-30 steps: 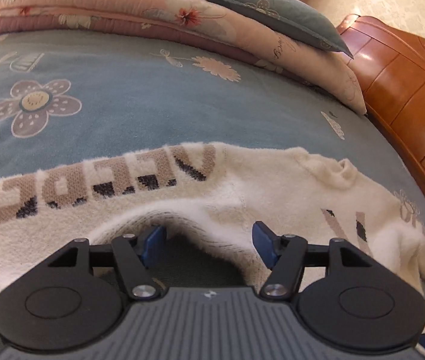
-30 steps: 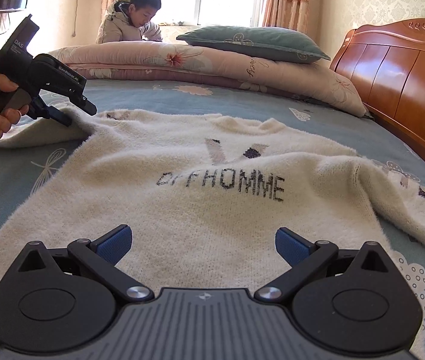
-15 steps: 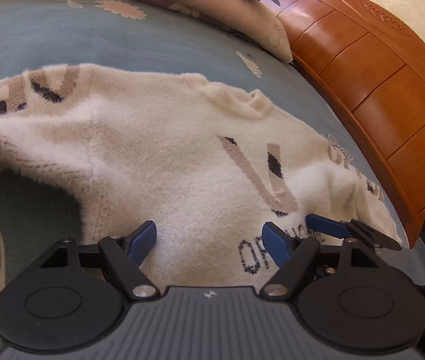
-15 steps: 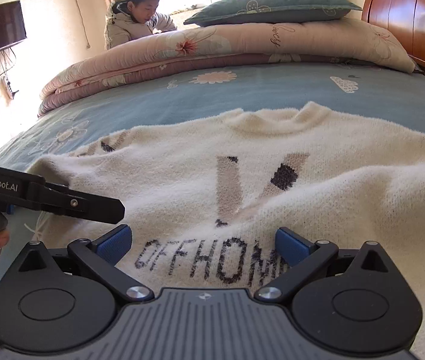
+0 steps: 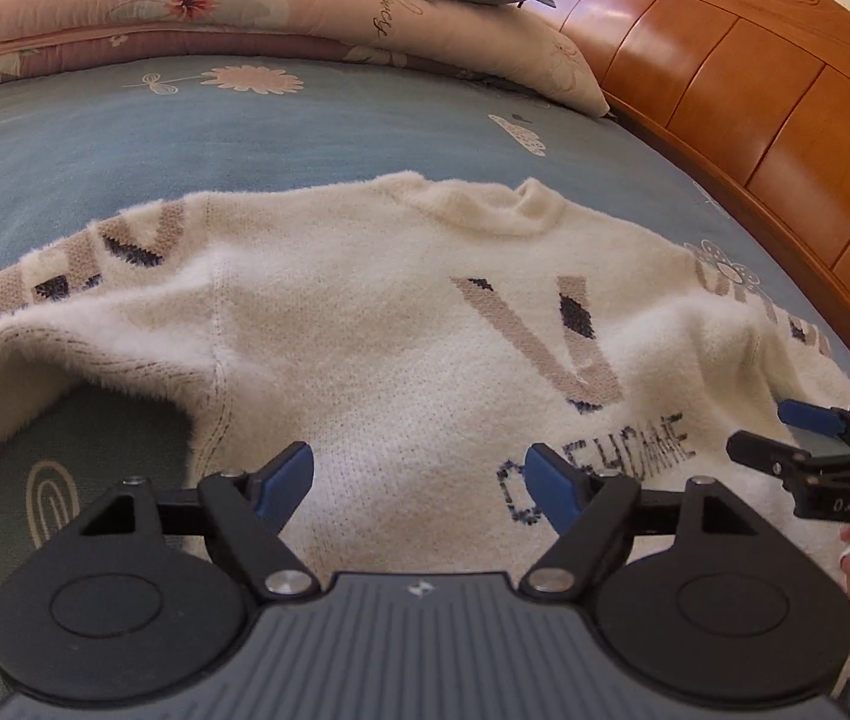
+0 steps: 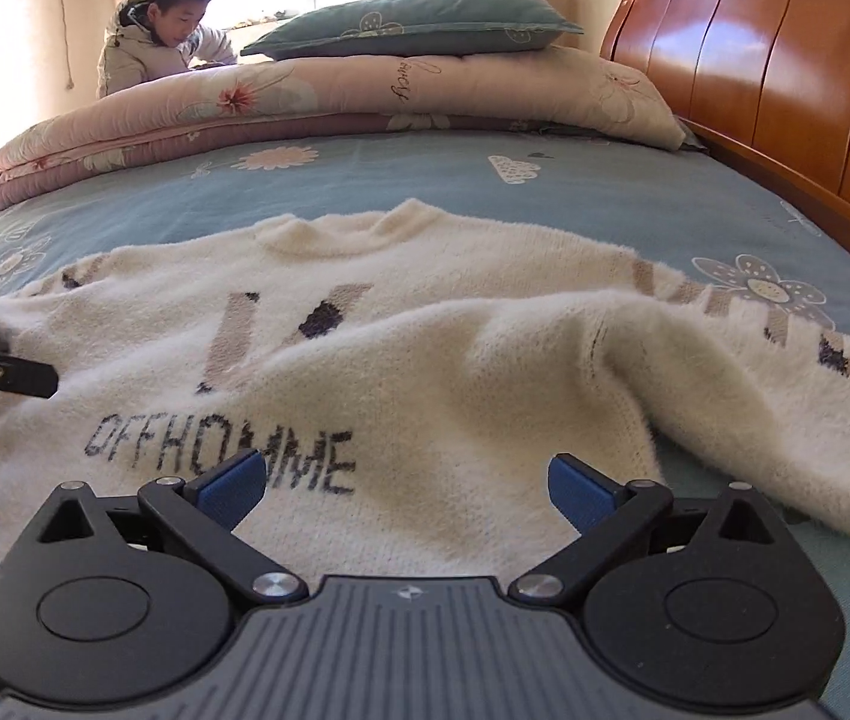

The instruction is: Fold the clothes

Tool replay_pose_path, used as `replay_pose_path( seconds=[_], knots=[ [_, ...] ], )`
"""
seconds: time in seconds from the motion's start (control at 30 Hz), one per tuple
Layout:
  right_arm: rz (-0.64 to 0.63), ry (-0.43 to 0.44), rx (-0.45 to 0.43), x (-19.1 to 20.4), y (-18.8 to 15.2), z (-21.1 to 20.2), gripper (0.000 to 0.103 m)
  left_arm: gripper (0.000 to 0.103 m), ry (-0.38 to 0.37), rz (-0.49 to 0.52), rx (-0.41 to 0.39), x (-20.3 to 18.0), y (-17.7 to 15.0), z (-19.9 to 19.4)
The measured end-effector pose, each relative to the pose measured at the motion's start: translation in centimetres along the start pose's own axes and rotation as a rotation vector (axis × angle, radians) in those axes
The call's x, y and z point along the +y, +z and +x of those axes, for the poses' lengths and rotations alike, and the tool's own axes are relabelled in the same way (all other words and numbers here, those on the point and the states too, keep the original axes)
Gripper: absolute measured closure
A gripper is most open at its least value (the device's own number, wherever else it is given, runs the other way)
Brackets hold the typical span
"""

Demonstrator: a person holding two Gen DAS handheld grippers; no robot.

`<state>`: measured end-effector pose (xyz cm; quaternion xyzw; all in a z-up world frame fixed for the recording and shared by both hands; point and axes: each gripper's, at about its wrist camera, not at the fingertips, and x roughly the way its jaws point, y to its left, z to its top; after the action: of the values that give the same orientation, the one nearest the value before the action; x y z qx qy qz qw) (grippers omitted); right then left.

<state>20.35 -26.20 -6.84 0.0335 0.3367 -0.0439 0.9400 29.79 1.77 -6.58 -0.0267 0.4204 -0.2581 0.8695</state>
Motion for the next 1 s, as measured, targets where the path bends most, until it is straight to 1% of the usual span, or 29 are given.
replay_pose_path(
  seconds=[0.03,0.1,0.17,0.2,0.27,0.3,0.33,0.37,0.4,0.47,0.53,0.6,0.63,0.67,0.7,0.77,0.8,0.9,1.0],
  knots=[
    [0.016,-0.019,0.004,-1.0,0.3,0.8,0.005,0.025,-0.005,-0.005,0.006,-0.2,-0.2,-0.1],
    [0.051,-0.05,0.018,-2.9,0.9,2.3,0.017,0.025,-0.022,-0.03,0.014,-0.1,-0.5,0.2],
    [0.088,-0.023,0.035,-5.0,0.8,3.2,0.023,0.024,-0.037,-0.059,0.015,0.3,-0.8,0.7],
    [0.094,-0.031,0.035,-5.8,0.7,3.4,0.023,0.024,-0.04,-0.077,0.013,0.5,-0.8,1.1],
    [0.089,-0.083,0.024,-6.8,0.7,3.4,0.023,0.024,-0.036,-0.069,0.016,0.8,-0.8,1.5],
    [0.109,-0.071,0.021,-7.4,0.7,3.4,0.023,0.024,-0.033,-0.066,0.016,0.9,-0.9,1.7],
    [0.143,-0.031,0.029,-8.1,0.5,3.5,0.023,0.022,-0.033,-0.063,0.015,1.0,-0.9,1.9],
    [0.175,0.025,0.063,-8.6,0.4,4.0,0.023,0.019,-0.042,-0.062,0.014,1.1,-1.0,2.0],
    [0.174,0.058,0.079,-8.8,0.2,4.3,0.023,0.018,-0.051,-0.06,0.01,1.1,-1.0,2.1],
    [0.12,0.066,0.061,-8.4,0.0,4.7,0.025,0.016,-0.053,-0.06,0.007,1.1,-1.1,2.2],
    [0.104,0.073,0.065,-8.2,0.3,4.9,0.03,0.016,-0.048,-0.051,0.002,1.0,-1.1,2.2],
    [0.105,0.081,0.08,-8.2,0.6,4.7,0.045,0.016,-0.042,-0.046,-0.002,1.0,-1.1,2.3],
    [0.095,0.074,0.089,-8.0,0.7,4.5,0.049,0.016,-0.041,-0.044,-0.003,1.0,-1.1,2.3],
    [0.081,0.063,0.094,-7.9,0.8,4.1,0.059,0.016,-0.04,-0.043,-0.004,1.0,-1.1,2.3],
    [0.074,0.047,0.099,-7.9,0.7,3.7,0.072,0.016,-0.04,-0.044,-0.005,1.0,-1.1,2.3],
    [0.081,0.014,0.111,-8.2,0.6,3.1,0.087,0.016,-0.041,-0.05,-0.007,1.1,-1.1,2.3],
    [0.093,0.007,0.116,-8.4,0.6,2.9,0.089,0.016,-0.042,-0.054,-0.007,1.1,-1.1,2.3],
    [0.108,-0.026,0.133,-8.7,0.3,2.6,0.089,0.016,-0.036,-0.07,-0.012,1.4,-1.0,2.1],
    [0.102,-0.05,0.146,-8.4,0.2,2.2,0.09,0.016,-0.002,-0.084,-0.025,1.8,-0.8,1.9]
  ],
)
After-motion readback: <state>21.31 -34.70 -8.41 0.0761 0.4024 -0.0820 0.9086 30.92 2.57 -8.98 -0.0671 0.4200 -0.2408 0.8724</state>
